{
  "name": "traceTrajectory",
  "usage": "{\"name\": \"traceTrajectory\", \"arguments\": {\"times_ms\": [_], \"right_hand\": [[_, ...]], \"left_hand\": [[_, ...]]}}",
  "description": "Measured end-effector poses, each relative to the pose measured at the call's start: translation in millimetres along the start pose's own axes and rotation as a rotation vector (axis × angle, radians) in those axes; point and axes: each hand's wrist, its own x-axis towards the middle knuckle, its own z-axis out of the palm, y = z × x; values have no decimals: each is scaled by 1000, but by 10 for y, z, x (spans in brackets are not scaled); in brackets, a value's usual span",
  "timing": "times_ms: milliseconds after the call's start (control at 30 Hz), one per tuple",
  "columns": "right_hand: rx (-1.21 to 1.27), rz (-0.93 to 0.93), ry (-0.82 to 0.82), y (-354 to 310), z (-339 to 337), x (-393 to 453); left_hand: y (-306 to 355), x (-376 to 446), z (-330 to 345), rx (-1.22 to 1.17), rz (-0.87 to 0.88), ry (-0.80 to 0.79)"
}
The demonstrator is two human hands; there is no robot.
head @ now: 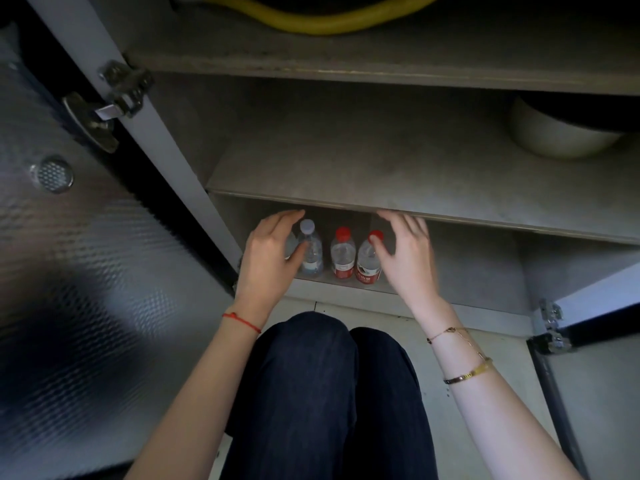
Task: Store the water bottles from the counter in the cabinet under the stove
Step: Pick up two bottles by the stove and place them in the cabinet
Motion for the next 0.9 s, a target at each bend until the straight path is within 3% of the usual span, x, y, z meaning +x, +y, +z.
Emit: {"name": "traceTrajectory", "arguments": {"times_ms": [500,700,900], "right_hand": [[18,76,-32,-122,52,43],[31,147,-90,-649,-452,123],[14,176,-185,-1335,-1364,136]], "left_hand": [[-37,84,-174,-6,-30,-26],[325,219,-821,-9,-73,-76],[997,252,-1857,72,-125,-156]]}}
